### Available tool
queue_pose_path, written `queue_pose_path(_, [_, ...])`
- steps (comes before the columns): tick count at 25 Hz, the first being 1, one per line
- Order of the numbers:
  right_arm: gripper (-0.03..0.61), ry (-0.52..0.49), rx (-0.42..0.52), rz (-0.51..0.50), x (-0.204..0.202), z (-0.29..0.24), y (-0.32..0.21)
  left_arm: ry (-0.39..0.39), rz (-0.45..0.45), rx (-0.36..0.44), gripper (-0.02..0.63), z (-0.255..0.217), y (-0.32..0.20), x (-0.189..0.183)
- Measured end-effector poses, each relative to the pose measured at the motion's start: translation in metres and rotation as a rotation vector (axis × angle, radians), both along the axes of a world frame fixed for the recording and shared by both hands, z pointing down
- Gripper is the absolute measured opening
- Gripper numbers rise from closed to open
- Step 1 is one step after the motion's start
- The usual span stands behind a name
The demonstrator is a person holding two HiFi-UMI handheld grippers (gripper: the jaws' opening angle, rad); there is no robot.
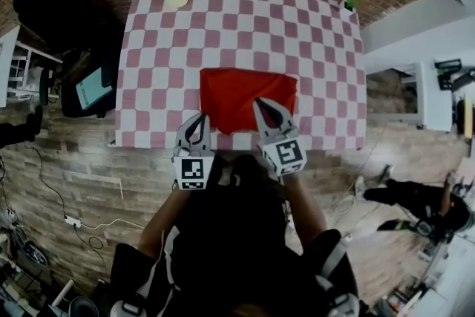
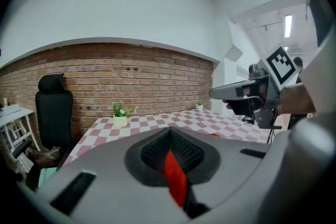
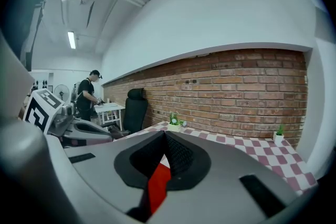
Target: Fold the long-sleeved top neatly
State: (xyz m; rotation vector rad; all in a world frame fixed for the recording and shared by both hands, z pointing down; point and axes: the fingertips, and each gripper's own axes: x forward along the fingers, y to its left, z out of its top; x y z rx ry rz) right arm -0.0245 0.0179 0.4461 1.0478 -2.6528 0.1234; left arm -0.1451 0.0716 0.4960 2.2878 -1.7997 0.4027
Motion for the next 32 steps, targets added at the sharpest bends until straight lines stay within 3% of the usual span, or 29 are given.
queue_pose_path(8, [0.008, 0.037, -0.026, -0.115, -0.040, 0.009, -0.040, 0.024, -0.067, -0.057, 0.006, 0.016, -0.019, -0.023])
queue_pose_path(22, [0.012, 0.225, -0.194, -0.498, -0.090, 0.086, -0.087, 0.131, -0.297, -0.245, 0.008, 0.089, -0.025, -0.011])
queue_pose_path(24, [0.046, 0.257, -0.215, -0.544, -0.095, 0.106, -0.091, 0.157, -0.312, -0.287, 0.014, 0.105, -0.023, -0.005])
queue_pose_path(27, [0.118, 0.314, -0.245, -0.613, -0.102, 0.137, -0.094, 0.197, -0.301, -0.377, 0.181, 0.134, -0.017, 0.009])
queue_pose_path(32, [0.127, 0.446, -0.283, -0.747, -0.116, 0.177, -0.094, 0.223, -0.300, -0.510, 0.234, 0.183, -0.005, 0.023])
